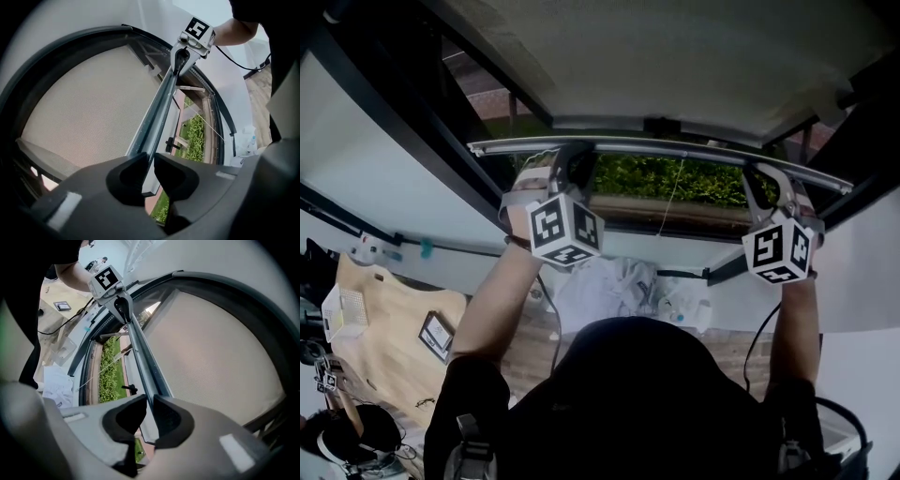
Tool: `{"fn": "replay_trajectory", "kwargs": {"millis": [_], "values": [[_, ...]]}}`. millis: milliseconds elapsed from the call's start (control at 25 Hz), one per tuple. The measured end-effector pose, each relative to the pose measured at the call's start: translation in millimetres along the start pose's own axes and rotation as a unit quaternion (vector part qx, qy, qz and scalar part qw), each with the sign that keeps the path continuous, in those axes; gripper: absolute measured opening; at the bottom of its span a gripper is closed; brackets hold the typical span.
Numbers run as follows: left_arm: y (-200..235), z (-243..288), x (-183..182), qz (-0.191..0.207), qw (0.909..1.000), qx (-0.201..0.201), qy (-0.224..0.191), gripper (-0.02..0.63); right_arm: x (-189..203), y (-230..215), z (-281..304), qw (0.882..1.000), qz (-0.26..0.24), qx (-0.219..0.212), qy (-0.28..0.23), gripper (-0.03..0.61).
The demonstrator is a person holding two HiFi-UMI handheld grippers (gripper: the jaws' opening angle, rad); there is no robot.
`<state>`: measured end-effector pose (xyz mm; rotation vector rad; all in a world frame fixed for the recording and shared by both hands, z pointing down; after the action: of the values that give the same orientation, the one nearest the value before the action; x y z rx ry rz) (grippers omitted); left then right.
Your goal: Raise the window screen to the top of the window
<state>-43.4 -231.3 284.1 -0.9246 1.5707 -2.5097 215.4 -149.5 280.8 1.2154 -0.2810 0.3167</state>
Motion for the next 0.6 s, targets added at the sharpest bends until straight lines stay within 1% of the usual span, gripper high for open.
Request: {"fn": "replay_trajectory", "kwargs": {"millis": [120, 280, 440, 600], "values": [[6, -2, -4, 0.001, 0.9999, -0.013, -0.005, 0.054, -3, -8, -1, 1.0, -0.002, 0.007, -0.001, 0.046], [17, -5, -10, 0.005, 0.9998, -0.019, -0.006, 0.054, -8, -19, -4, 1.0, -0.001, 0.009, -0.012, 0.046], [28, -10, -15, 0.01, 0.9994, -0.029, -0.014, 0.054, -14, -29, -9, 1.0, -0.006, 0.025, -0.016, 0.046], [43, -16, -23, 0.009, 0.9988, -0.042, -0.023, 0.054, -22, -43, -14, 0.999, -0.007, 0.042, -0.034, 0.046]]}}
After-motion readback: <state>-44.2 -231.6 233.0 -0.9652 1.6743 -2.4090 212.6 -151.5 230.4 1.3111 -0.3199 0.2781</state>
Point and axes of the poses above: the fingertips, and each gripper's own axes: z forward along the fingers, y to its left, x out of its underside, the point moved 4 cm from there along -z, backward along the fingers, and after that the axes turned 3 degrees about -z, right-handed, at the moved point
